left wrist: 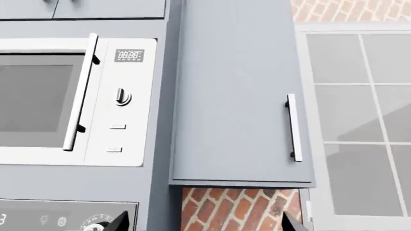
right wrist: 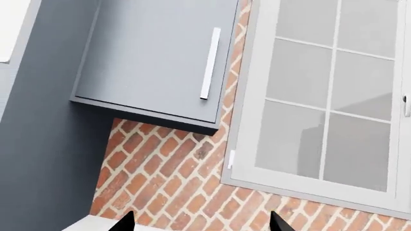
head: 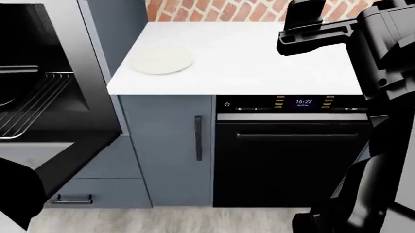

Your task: Pick the corn from the oven and place it on the plate on the counter.

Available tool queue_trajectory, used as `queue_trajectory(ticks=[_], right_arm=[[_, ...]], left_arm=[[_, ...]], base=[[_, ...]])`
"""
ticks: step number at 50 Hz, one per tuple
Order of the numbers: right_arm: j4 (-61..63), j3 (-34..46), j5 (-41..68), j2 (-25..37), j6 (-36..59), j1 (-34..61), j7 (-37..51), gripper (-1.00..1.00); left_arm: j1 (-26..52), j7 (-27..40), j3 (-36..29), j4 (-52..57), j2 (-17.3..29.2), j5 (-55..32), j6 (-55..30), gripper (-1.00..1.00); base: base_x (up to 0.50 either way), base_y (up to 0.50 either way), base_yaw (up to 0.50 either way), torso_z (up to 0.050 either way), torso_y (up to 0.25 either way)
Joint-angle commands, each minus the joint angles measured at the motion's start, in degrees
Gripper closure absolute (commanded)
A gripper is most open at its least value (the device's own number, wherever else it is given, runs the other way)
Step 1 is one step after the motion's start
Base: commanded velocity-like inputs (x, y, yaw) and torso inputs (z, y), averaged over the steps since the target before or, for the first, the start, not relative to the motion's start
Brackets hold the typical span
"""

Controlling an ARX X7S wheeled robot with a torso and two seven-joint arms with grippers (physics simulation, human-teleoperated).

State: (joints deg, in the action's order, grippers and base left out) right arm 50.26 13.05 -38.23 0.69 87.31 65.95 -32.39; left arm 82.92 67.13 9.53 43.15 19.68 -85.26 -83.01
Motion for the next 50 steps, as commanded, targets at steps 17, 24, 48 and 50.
queue_trajectory(ticks=[17,24,48,50], right_arm=[[-0.2,-1.5,-4.9,-0.7,2.7,3.3,-6.7,-1.0],[-0.2,-1.5,-4.7,-0.7,2.7,3.3,-6.5,-1.0],[0.5,-1.6,-3.6,-0.7,2.7,2.3,-5.6,-1.0],[0.5,-1.6,-3.3,-0.7,2.7,2.3,-5.4,-1.0]], left_arm=[[3.9,7.2,-2.8,-0.5,3.1,-8.7,1.6,-1.0],[3.7,7.9,-3.5,-0.3,3.8,-9.2,2.2,-1.0],[4.3,8.3,-5.7,-0.1,4.5,-9.7,4.5,-1.0],[4.4,8.0,-6.1,-0.3,4.6,-9.6,4.4,-1.0]], base=[[0.0,0.5,0.0,0.0,0.0],[0.0,0.5,0.0,0.0,0.0],[0.0,0.5,0.0,0.0,0.0],[0.0,0.5,0.0,0.0,0.0]])
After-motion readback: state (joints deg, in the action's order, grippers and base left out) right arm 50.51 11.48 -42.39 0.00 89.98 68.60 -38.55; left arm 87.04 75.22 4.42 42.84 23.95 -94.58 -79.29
